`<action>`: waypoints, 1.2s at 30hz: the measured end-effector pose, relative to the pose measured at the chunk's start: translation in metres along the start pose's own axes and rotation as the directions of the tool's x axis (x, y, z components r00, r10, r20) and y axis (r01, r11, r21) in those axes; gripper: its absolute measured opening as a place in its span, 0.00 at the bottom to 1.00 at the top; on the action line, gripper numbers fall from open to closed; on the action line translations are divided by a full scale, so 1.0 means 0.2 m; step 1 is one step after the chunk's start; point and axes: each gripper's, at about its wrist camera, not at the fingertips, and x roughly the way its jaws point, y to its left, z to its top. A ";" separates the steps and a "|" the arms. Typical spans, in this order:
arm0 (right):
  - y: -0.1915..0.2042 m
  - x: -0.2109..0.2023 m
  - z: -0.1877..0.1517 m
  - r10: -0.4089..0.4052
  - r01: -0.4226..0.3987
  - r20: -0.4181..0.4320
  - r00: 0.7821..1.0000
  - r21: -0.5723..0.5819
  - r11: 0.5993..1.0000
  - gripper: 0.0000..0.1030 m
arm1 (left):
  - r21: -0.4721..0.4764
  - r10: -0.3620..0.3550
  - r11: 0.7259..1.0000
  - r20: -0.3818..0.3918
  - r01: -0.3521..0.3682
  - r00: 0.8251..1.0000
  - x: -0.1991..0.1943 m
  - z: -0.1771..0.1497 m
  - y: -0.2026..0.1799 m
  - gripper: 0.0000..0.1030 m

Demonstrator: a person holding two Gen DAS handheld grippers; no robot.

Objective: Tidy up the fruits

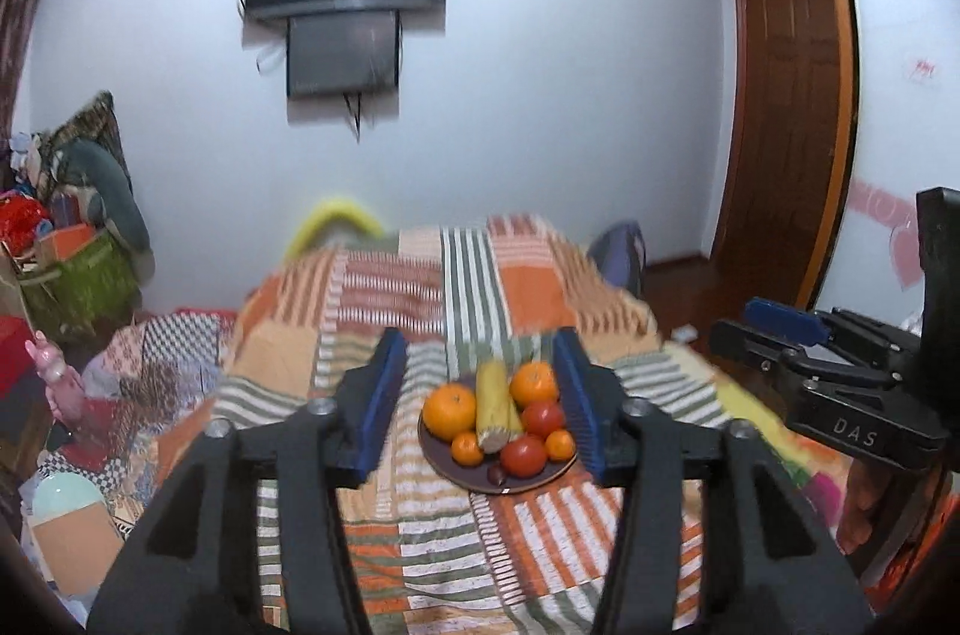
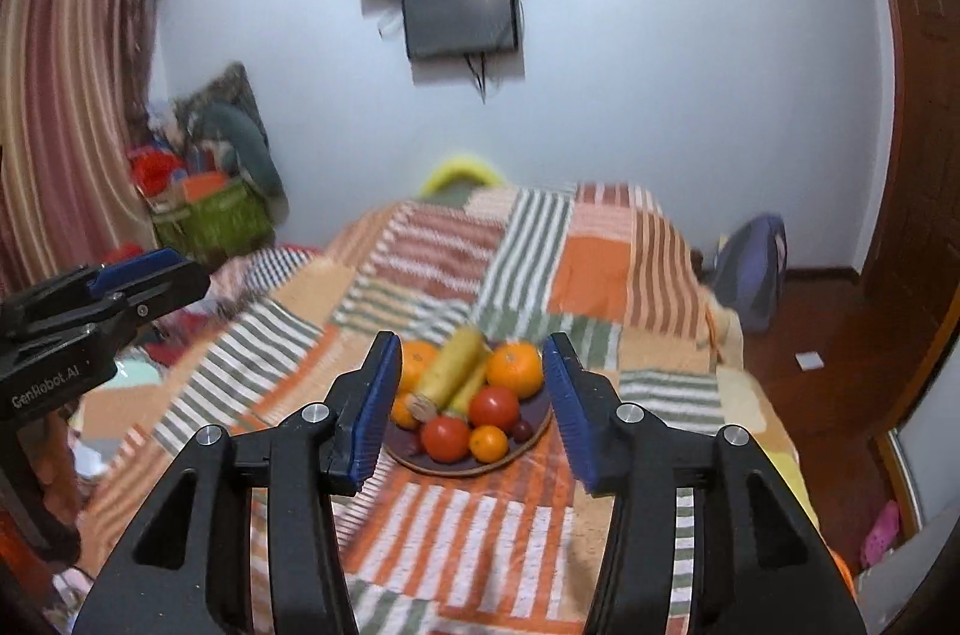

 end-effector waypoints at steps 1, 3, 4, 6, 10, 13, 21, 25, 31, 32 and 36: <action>0.02 -0.04 0.01 0.001 -0.001 0.026 1.000 -0.001 1.000 0.45 | -0.002 0.005 1.000 0.019 -0.005 1.000 -0.04 0.01 0.00 0.61; 0.05 -0.12 0.03 -0.007 0.008 0.072 0.997 -0.008 1.000 0.51 | 0.000 0.015 1.000 0.061 -0.015 0.998 -0.12 0.03 -0.01 0.65; 0.07 -0.16 0.03 -0.015 0.016 0.099 0.995 -0.011 1.000 0.54 | 0.007 0.019 1.000 0.078 -0.019 0.997 -0.16 0.03 -0.02 0.67; 0.11 -0.20 0.04 -0.027 0.030 0.134 0.991 -0.024 0.999 0.58 | 0.013 0.017 1.000 0.094 -0.018 0.995 -0.21 0.04 -0.02 0.72; 0.16 -0.26 0.05 -0.040 0.047 0.191 0.981 -0.029 0.998 0.76 | 0.005 0.009 1.000 0.116 -0.010 0.993 -0.28 0.04 -0.02 0.81; 0.17 -0.28 0.05 -0.041 0.048 0.222 0.974 -0.027 0.998 0.85 | -0.005 0.004 1.000 0.129 -0.004 0.992 -0.31 0.03 -0.01 0.89; 0.20 -0.29 0.03 -0.091 0.099 0.257 0.962 -0.020 0.995 1.00 | -0.018 0.015 1.000 0.147 -0.013 0.989 -0.37 0.01 0.00 0.98; 0.20 -0.31 0.02 -0.091 0.096 0.251 0.964 -0.006 0.995 1.00 | -0.019 0.019 1.000 0.148 -0.016 0.989 -0.38 0.00 -0.01 0.98; 0.19 -0.35 -0.01 -0.086 0.089 0.257 0.962 0.002 0.996 1.00 | -0.017 0.024 1.000 0.149 -0.022 0.989 -0.38 -0.01 -0.01 0.99; 0.19 -0.35 -0.01 -0.086 0.089 0.258 0.962 0.002 0.996 1.00 | -0.017 0.026 1.000 0.149 -0.024 0.989 -0.37 -0.01 -0.01 0.99; 0.20 -0.35 -0.01 -0.086 0.089 0.255 0.963 0.002 0.996 1.00 | -0.016 0.027 1.000 0.144 -0.025 0.989 -0.37 -0.02 -0.01 0.99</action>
